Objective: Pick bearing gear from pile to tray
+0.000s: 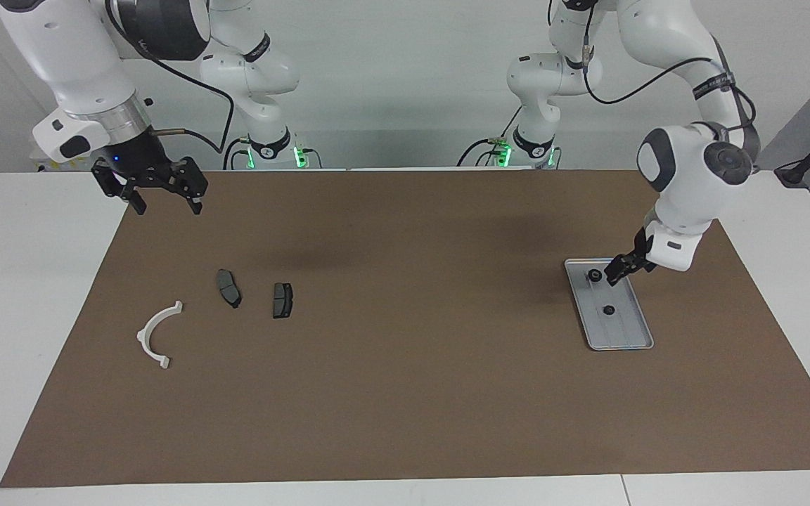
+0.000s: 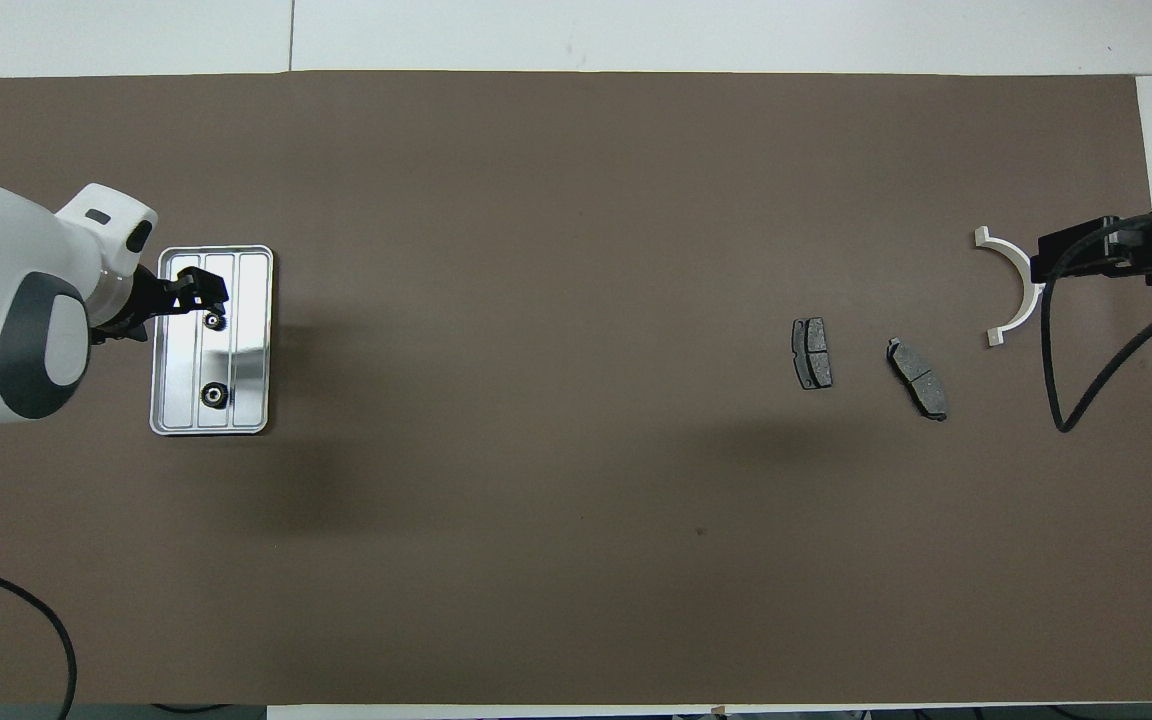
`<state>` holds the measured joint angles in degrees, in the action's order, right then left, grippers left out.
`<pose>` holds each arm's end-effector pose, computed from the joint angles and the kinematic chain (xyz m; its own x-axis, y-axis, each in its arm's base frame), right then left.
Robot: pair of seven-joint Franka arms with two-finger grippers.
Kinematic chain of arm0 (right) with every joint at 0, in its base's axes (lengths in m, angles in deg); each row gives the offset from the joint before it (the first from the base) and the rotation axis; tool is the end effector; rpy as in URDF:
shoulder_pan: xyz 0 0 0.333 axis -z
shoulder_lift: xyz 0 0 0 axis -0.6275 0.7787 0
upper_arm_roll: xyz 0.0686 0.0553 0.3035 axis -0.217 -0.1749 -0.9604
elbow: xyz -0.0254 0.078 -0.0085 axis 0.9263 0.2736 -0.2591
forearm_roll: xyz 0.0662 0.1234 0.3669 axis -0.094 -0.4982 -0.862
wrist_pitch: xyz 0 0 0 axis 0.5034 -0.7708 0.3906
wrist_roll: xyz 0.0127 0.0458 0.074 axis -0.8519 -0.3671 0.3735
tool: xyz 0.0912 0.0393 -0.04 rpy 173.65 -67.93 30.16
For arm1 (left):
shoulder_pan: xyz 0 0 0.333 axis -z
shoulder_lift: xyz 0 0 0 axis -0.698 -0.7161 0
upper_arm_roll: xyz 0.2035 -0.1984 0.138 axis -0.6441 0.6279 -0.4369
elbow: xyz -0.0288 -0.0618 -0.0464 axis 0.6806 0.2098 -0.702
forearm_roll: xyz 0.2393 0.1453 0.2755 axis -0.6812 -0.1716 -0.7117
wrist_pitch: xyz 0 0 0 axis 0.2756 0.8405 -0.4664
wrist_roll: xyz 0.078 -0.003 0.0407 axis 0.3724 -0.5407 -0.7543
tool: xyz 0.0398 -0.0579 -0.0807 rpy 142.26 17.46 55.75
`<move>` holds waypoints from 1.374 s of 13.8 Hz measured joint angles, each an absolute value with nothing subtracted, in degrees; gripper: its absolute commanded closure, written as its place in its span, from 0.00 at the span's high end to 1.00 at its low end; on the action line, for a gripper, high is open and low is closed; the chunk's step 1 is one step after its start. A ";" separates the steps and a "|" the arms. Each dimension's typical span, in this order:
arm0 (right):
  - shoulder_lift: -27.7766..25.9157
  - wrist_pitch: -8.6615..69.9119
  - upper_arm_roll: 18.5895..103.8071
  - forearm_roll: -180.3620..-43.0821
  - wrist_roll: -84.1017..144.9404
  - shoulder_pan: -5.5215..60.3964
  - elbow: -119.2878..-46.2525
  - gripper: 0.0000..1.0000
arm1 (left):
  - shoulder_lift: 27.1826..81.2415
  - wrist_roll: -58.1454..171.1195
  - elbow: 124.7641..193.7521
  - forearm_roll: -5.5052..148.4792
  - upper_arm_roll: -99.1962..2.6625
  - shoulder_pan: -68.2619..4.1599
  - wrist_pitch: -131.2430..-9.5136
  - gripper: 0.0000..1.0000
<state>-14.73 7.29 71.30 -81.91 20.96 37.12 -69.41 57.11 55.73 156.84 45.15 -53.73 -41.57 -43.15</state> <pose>0.5687 -0.0098 0.6153 0.9982 -0.0451 0.0404 -0.0446 -0.9989 -0.0133 0.5878 -0.0022 0.4464 0.9627 0.2677 -0.0386 0.2664 -0.9632 -0.0352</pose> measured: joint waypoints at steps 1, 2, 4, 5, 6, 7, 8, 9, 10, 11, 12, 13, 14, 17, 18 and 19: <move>-14.73 7.29 71.30 -81.91 20.96 37.10 -69.41 1.00 | 58.21 55.74 155.33 45.15 -53.74 -41.57 -39.96 1.00; -14.73 7.29 71.30 -81.90 20.96 37.09 -69.41 1.00 | 58.89 55.74 153.83 45.15 -53.74 -41.57 -37.18 1.00; -14.73 7.29 71.30 -81.90 20.96 37.08 -69.41 1.00 | 59.73 55.77 151.58 45.16 -53.68 -41.57 -33.61 1.00; -14.73 7.29 71.30 -81.90 20.96 37.08 -69.41 1.00 | 60.42 55.77 150.94 45.16 -53.67 -41.57 -32.32 1.00; -14.73 7.29 71.30 -81.90 20.96 37.06 -69.41 1.00 | 61.30 55.77 150.63 45.16 -53.74 -41.57 -30.65 1.00; -14.73 7.29 71.29 -81.90 20.96 37.04 -69.41 1.00 | 62.26 55.86 150.47 45.16 -53.85 -41.57 -28.90 1.00; -14.73 7.29 71.29 -81.90 20.96 37.04 -69.41 1.00 | 63.26 55.99 150.33 45.16 -53.93 -41.58 -27.81 1.00; -14.73 7.29 71.29 -81.90 20.96 37.04 -69.41 1.00 | 64.16 56.05 150.31 45.16 -53.91 -41.58 -27.27 1.00; -14.73 7.29 71.29 -81.90 20.96 37.04 -69.41 1.00 | 64.86 56.05 150.32 45.16 -53.82 -41.58 -26.77 1.00; -14.73 7.29 71.29 -81.90 20.96 37.04 -69.41 1.00 | 65.23 56.05 150.32 45.16 -53.68 -41.57 -26.53 1.00; -14.74 7.29 71.29 -81.90 20.96 37.04 -69.41 1.00 | 65.30 56.05 150.34 45.16 -53.69 -41.58 -26.19 1.00; -14.73 7.29 71.29 -81.90 20.96 37.04 -69.41 1.00 | 65.30 56.05 150.45 45.16 -53.85 -41.66 -25.99 1.00; -14.74 7.29 71.29 -81.82 20.96 37.04 -69.40 1.00 | 65.30 56.14 150.58 45.18 -53.88 -41.80 -25.99 1.00; -14.74 7.29 71.29 -81.62 20.96 37.04 -69.40 1.00 | 65.30 57.50 150.58 45.22 -53.35 -41.83 -26.14 1.00; -14.74 7.29 71.29 -81.61 20.96 37.04 -69.40 1.00 | 65.31 58.57 150.51 45.22 -53.27 -41.84 -26.15 1.00; -14.74 7.29 71.29 -81.60 20.96 37.04 -69.40 1.00 | 65.34 59.24 150.46 45.23 -53.18 -41.85 -26.15 1.00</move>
<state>-14.74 7.29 71.29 -81.60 20.96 37.04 -69.40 65.34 59.24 150.46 45.23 -53.18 -41.85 -26.15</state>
